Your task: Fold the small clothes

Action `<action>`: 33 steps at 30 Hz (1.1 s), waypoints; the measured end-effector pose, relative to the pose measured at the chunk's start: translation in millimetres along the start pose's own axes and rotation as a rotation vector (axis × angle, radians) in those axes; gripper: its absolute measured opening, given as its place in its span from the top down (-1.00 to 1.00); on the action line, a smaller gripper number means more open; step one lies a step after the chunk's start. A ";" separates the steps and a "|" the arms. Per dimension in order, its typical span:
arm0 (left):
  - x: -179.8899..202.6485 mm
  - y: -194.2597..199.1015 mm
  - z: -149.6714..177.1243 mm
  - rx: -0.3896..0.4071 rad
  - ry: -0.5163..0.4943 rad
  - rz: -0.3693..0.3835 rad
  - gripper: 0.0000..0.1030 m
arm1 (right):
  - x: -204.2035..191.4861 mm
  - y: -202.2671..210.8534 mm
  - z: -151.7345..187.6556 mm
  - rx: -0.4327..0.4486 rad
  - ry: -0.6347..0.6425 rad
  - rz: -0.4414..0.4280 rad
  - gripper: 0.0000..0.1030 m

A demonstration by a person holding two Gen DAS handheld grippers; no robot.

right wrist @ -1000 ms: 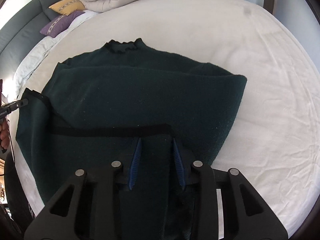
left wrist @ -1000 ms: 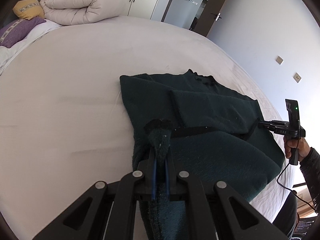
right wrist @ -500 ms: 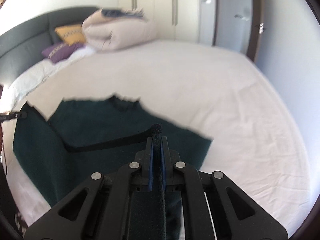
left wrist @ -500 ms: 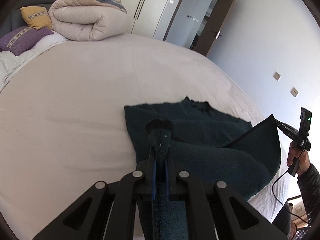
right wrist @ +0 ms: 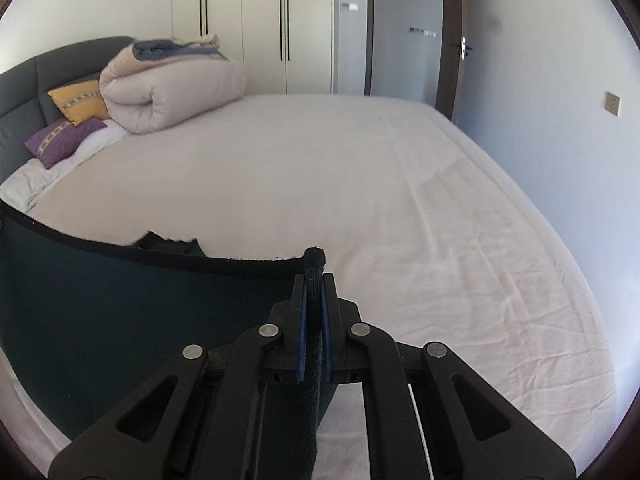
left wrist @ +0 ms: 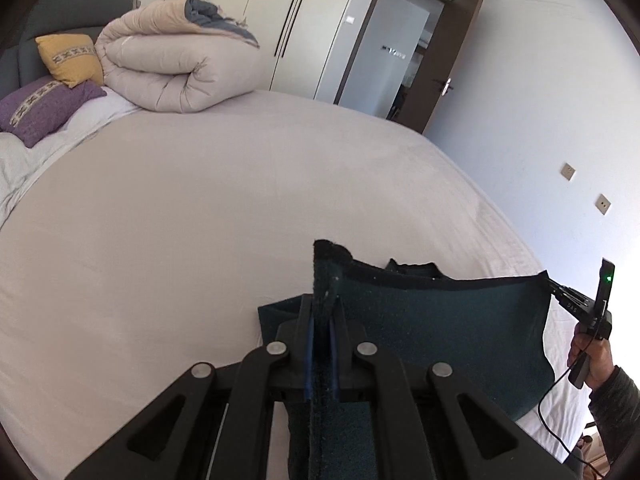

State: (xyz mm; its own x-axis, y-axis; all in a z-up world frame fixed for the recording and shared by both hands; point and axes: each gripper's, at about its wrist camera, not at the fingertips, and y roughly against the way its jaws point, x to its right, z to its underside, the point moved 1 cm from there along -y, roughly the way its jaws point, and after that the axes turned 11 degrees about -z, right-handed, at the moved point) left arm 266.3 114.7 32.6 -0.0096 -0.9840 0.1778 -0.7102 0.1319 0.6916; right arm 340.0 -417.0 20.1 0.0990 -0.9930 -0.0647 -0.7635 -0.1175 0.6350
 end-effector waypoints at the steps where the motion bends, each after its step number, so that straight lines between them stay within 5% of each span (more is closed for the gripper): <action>1: -0.7 -9.2 0.0 -0.017 0.005 -0.003 0.90 | 3.2 -8.9 0.8 -0.010 -0.014 -0.002 0.89; 8: -11.3 -104.4 32.1 -0.227 -0.004 -0.095 0.89 | 30.0 -79.7 23.2 -0.156 -0.123 0.000 0.89; 21: -29.2 -109.2 38.2 -0.200 0.092 -0.042 0.80 | 30.3 -88.9 40.9 -0.209 -0.178 -0.038 0.88; 25: -37.1 -96.7 35.0 -0.158 0.134 -0.059 -0.10 | 33.2 -84.0 39.2 -0.194 -0.210 -0.049 0.86; 27: -45.1 -85.0 31.4 -0.128 0.165 -0.084 -0.31 | 34.9 -77.5 39.6 -0.179 -0.225 -0.037 0.82; 28: -49.4 -77.8 29.5 -0.106 0.179 -0.108 -0.36 | 36.6 -70.6 40.4 -0.165 -0.232 -0.024 0.76; 29: -53.5 -71.3 27.6 -0.089 0.189 -0.125 -0.36 | 37.9 -64.7 40.9 -0.153 -0.239 -0.006 0.46; 30: -55.1 -65.3 26.0 -0.079 0.197 -0.137 -0.36 | 38.8 -60.7 41.6 -0.149 -0.247 -0.001 -0.21; 31: -54.0 -59.6 24.7 -0.069 0.197 -0.132 -0.37 | 39.6 -54.1 42.9 -0.131 -0.264 -0.006 -0.42; 33: -42.0 -50.0 23.7 -0.050 0.160 -0.120 -0.37 | 41.1 -34.6 46.0 -0.067 -0.295 -0.015 -0.45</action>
State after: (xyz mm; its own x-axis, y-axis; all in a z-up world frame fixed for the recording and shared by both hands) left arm 285.5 146.6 -26.1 0.1877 -0.9620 0.1981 -0.6636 0.0245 0.7477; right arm 341.1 -454.4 -40.0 -0.0872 -0.9533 -0.2892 -0.7186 -0.1408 0.6810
